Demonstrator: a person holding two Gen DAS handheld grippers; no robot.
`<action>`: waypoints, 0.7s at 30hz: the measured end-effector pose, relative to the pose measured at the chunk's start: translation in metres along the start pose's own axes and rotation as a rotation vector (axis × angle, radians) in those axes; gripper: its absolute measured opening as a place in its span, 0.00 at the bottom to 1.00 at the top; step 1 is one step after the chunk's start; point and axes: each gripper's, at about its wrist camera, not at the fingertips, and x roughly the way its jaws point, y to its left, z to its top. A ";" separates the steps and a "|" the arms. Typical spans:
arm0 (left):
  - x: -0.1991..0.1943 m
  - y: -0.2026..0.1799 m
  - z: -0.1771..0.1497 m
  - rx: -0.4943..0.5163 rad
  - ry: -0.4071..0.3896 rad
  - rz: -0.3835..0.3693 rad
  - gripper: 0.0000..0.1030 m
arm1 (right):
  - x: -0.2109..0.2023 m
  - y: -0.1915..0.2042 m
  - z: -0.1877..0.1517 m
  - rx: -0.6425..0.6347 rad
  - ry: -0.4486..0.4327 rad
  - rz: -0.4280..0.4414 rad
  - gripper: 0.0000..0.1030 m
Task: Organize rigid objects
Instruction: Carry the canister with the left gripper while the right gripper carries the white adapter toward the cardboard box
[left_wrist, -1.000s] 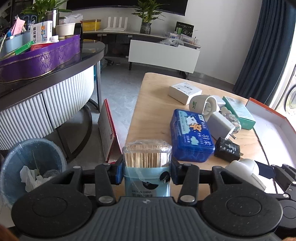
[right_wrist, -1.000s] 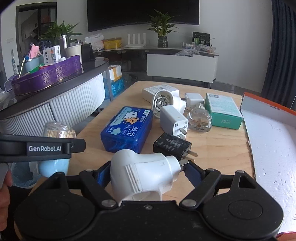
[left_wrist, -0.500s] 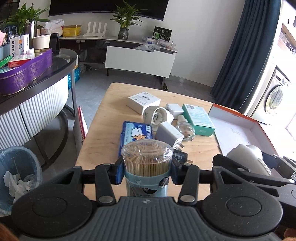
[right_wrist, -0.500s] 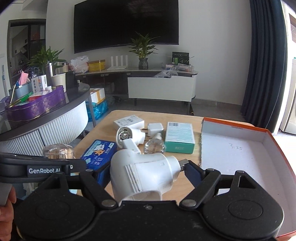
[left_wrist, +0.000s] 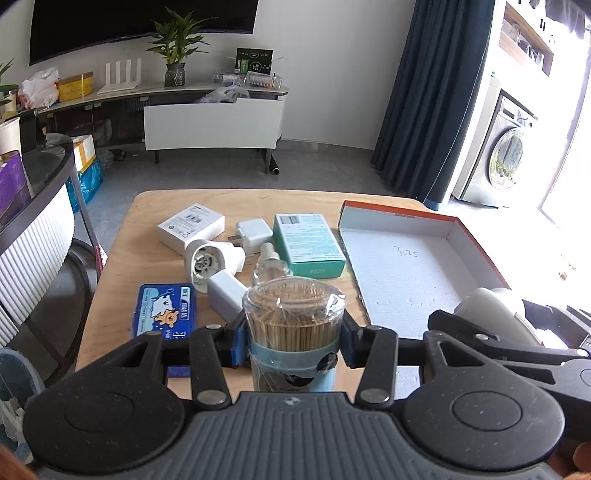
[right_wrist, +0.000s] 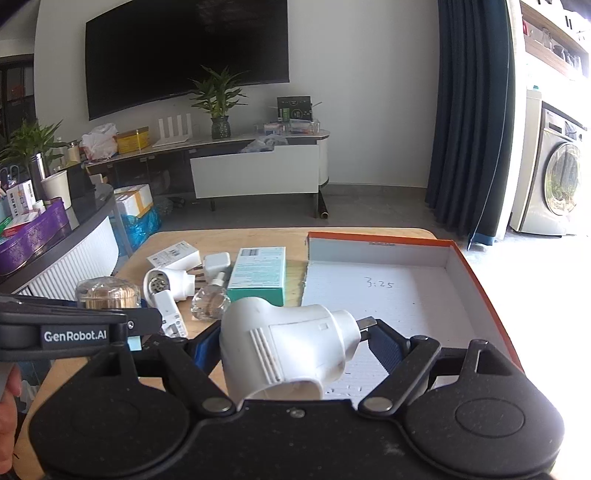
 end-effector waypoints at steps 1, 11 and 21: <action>0.002 -0.003 0.000 -0.008 0.001 -0.003 0.46 | 0.000 -0.004 0.001 0.009 0.001 -0.004 0.95; 0.010 -0.039 0.010 -0.011 -0.017 -0.019 0.46 | 0.002 -0.046 0.001 0.059 0.013 -0.030 0.95; 0.023 -0.071 0.016 0.008 -0.010 -0.049 0.46 | 0.008 -0.077 0.007 0.087 0.014 -0.065 0.95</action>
